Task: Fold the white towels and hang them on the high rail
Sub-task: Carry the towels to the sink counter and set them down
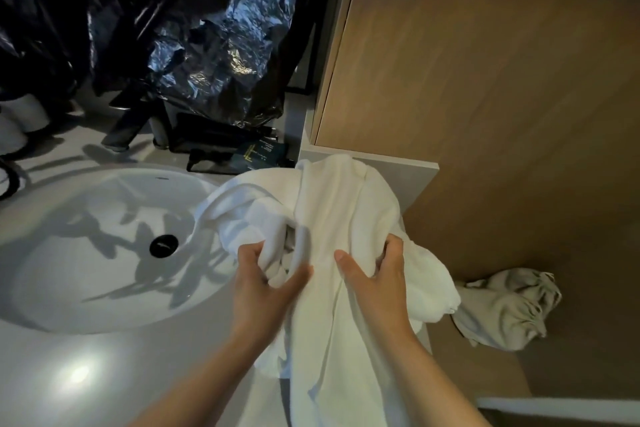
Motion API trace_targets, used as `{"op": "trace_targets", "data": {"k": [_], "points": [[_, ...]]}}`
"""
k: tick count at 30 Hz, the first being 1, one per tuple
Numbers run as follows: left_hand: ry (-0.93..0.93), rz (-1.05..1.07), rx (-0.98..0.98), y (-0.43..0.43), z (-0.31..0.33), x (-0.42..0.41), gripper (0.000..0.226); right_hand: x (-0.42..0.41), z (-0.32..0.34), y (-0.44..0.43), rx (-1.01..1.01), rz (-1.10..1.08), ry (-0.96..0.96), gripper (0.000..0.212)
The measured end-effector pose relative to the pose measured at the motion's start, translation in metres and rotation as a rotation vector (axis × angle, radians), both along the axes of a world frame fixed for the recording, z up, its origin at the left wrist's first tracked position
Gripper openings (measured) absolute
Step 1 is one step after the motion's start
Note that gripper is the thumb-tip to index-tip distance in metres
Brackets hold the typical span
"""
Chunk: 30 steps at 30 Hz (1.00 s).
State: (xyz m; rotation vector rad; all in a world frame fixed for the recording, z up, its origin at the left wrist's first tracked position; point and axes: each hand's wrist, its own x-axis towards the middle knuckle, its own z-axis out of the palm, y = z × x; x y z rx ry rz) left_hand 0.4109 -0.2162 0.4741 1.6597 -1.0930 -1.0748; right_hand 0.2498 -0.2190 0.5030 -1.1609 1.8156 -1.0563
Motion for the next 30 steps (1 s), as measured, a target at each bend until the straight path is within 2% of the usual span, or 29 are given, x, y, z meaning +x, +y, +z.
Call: {"op": "trace_targets", "data": {"k": [3, 6, 10, 13, 15, 19, 22, 26, 30], "points": [[-0.055, -0.055, 0.022, -0.001, -0.002, 0.007, 0.048, 0.000, -0.008, 0.003, -0.001, -0.013, 0.062, 0.070], [-0.147, -0.132, 0.091, -0.002, 0.007, 0.011, 0.052, -0.007, -0.009, 0.004, 0.004, -0.013, 0.044, 0.076], [-0.417, -0.284, 0.215, 0.004, 0.031, 0.016, 0.078, -0.020, -0.004, 0.013, -0.001, 0.018, 0.032, 0.075], [-0.550, -0.349, 0.098, 0.017, 0.052, 0.019, 0.099, -0.032, -0.002, 0.024, -0.021, 0.033, 0.066, 0.078], [-0.597, -0.338, -0.021, 0.024, 0.067, 0.017, 0.097, -0.037, 0.001, 0.032, -0.026, 0.010, 0.104, 0.083], [-0.683, -0.393, -0.298, 0.024, 0.086, -0.001, 0.084, -0.048, 0.003, 0.051, -0.042, -0.035, 0.081, 0.061], [-0.665, -0.525, -0.380, 0.024, 0.093, -0.029, 0.074, -0.061, 0.008, 0.067, -0.016, -0.116, 0.059, 0.062], [-0.633, -0.699, -0.484, 0.027, 0.098, -0.072, 0.062, -0.089, 0.012, 0.096, -0.044, -0.225, 0.079, 0.037], [-0.604, -0.850, -0.619, 0.036, 0.099, -0.119, 0.051, -0.126, 0.016, 0.134, -0.051, -0.335, 0.150, 0.039]]}}
